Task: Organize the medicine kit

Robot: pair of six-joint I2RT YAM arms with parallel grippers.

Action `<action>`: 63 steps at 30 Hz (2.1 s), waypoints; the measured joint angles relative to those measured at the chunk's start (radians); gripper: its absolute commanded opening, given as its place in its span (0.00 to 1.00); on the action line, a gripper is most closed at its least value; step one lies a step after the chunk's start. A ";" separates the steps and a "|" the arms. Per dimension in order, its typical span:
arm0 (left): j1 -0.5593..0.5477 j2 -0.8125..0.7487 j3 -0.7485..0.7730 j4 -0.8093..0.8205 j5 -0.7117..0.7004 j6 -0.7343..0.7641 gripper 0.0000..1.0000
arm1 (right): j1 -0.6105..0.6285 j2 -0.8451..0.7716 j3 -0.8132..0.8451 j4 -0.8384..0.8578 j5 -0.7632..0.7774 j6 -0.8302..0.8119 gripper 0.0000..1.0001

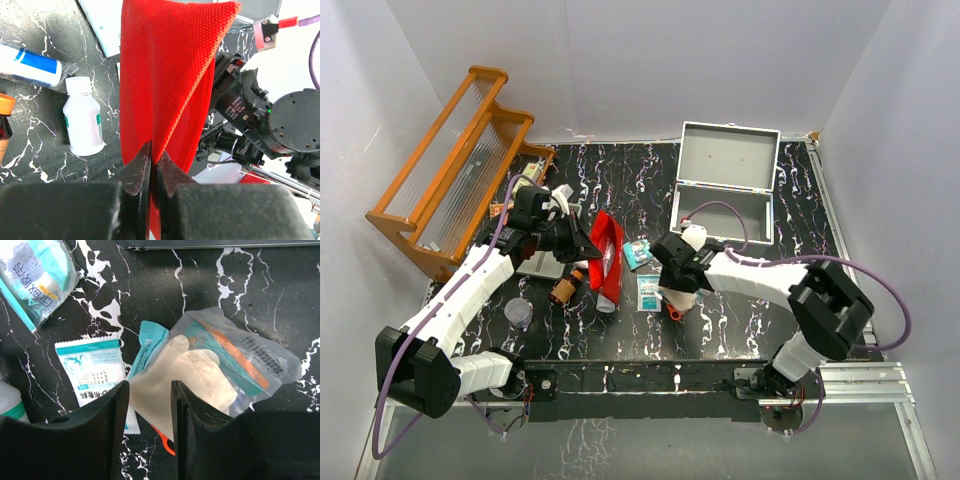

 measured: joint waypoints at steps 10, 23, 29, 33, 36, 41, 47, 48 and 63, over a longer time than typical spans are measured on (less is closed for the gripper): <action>-0.001 0.000 0.000 0.000 -0.002 0.000 0.00 | 0.000 0.127 0.150 -0.080 0.053 0.030 0.36; -0.002 0.004 0.000 0.000 -0.002 0.001 0.00 | 0.000 0.191 0.195 -0.160 0.093 0.077 0.22; -0.002 0.009 0.000 -0.001 -0.002 0.004 0.00 | 0.000 0.201 0.194 -0.158 0.089 0.080 0.20; -0.002 0.009 0.000 -0.001 -0.002 0.004 0.00 | 0.000 0.208 0.193 -0.158 0.085 0.080 0.19; -0.002 0.009 0.000 -0.001 -0.002 0.004 0.00 | 0.000 0.217 0.190 -0.155 0.085 0.080 0.08; -0.002 0.009 0.001 -0.002 -0.002 0.004 0.00 | 0.000 0.228 0.189 -0.140 0.082 0.069 0.00; -0.002 0.009 0.004 -0.003 -0.002 0.004 0.00 | 0.002 0.095 0.135 -0.134 0.070 0.024 0.00; -0.002 0.009 0.004 -0.004 -0.002 0.003 0.00 | 0.002 0.058 0.128 -0.135 0.069 0.015 0.00; -0.025 0.018 0.011 0.006 0.003 -0.035 0.00 | 0.005 -0.261 0.107 0.046 -0.121 -0.155 0.00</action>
